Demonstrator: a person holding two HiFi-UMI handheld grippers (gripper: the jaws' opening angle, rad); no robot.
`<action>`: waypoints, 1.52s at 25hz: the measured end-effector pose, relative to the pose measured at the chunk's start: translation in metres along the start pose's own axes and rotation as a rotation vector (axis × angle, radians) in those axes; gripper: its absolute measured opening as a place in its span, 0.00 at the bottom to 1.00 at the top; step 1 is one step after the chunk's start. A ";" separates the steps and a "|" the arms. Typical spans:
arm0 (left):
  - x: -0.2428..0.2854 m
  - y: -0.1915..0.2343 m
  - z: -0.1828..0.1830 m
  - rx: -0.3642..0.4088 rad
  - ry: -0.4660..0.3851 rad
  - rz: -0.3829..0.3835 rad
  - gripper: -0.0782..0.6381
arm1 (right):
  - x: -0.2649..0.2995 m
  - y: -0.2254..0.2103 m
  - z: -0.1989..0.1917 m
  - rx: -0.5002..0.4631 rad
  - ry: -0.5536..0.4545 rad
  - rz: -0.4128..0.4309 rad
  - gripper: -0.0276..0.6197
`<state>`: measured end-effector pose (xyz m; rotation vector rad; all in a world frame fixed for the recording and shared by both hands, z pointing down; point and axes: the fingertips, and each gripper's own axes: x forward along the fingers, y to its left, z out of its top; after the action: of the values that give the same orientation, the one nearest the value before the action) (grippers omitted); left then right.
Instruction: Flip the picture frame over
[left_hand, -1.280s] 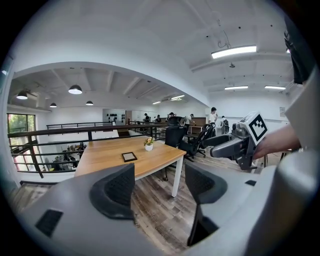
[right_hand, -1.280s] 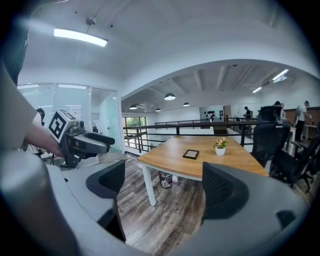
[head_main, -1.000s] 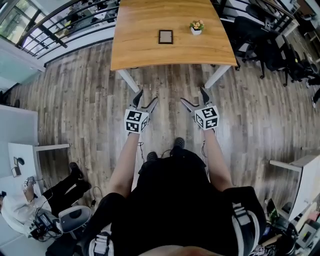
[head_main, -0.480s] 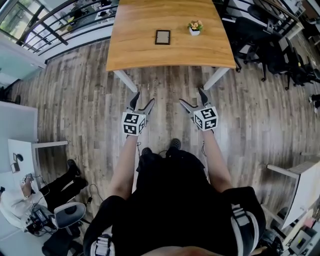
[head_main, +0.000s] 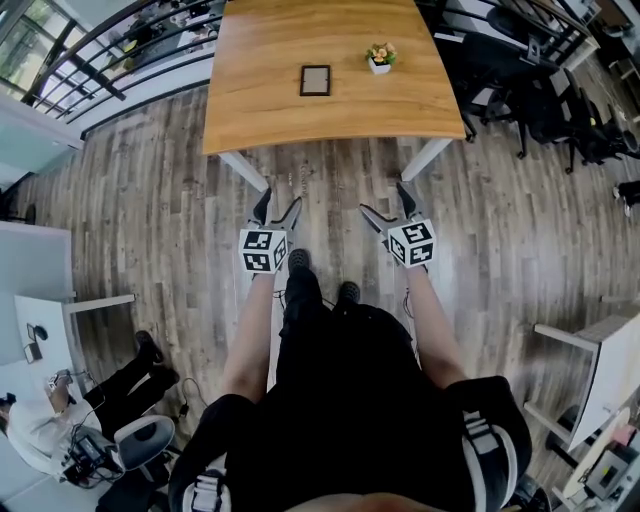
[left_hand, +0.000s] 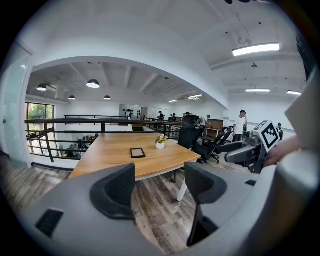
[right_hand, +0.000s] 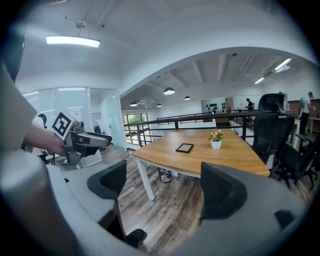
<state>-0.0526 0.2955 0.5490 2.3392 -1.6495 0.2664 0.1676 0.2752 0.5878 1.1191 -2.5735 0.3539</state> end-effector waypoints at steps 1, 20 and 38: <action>0.005 0.003 0.001 0.001 0.001 -0.005 0.55 | 0.003 -0.002 0.001 0.003 0.001 -0.006 0.75; 0.118 0.111 0.047 0.042 0.030 -0.169 0.55 | 0.123 -0.025 0.062 0.055 -0.013 -0.157 0.74; 0.178 0.164 0.057 0.033 0.056 -0.220 0.55 | 0.190 -0.045 0.083 0.084 -0.006 -0.224 0.74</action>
<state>-0.1473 0.0660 0.5668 2.4877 -1.3570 0.3133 0.0629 0.0903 0.5871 1.4230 -2.4252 0.4080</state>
